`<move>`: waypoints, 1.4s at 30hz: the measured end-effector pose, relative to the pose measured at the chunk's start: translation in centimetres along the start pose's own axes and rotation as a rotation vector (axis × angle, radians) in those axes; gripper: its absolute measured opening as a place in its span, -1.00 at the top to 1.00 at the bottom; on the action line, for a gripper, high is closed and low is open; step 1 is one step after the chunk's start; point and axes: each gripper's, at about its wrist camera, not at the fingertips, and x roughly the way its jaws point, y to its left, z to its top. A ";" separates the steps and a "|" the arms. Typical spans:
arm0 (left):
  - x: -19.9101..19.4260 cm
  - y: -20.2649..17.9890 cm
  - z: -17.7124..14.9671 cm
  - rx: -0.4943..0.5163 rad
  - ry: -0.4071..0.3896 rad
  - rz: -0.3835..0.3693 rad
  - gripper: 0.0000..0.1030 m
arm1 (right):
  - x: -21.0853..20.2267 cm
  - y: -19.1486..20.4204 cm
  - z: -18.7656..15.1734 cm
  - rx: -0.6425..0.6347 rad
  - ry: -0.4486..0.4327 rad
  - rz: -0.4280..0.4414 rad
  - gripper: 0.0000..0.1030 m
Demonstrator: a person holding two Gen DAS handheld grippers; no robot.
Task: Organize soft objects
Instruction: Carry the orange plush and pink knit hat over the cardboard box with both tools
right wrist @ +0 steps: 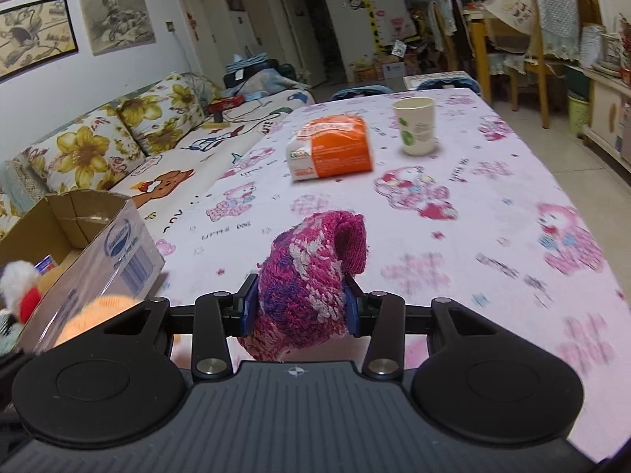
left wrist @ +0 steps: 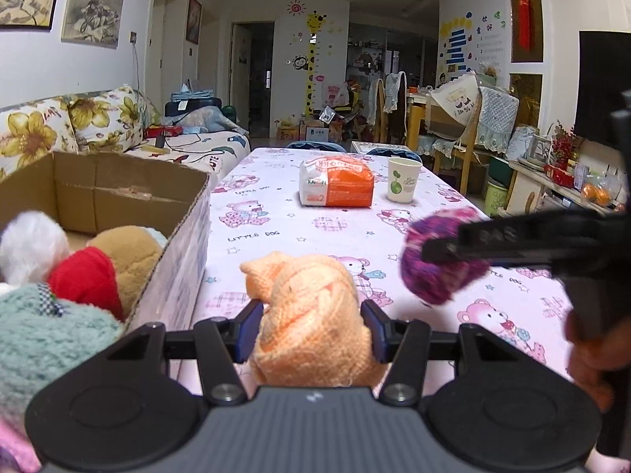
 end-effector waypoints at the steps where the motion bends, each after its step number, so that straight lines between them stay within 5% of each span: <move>1: -0.3 -0.1 0.0 0.003 -0.001 0.002 -0.04 | -0.6 0.0 -0.4 -0.004 -0.003 -0.009 -0.02; 23: -6.9 -0.4 2.0 0.128 -0.053 0.066 -0.04 | -6.8 2.3 -3.2 -0.041 -0.055 -0.034 -0.02; 42: -9.3 5.7 4.2 0.028 -0.121 0.188 -0.04 | -6.6 5.7 -2.7 -0.186 -0.109 0.022 -0.02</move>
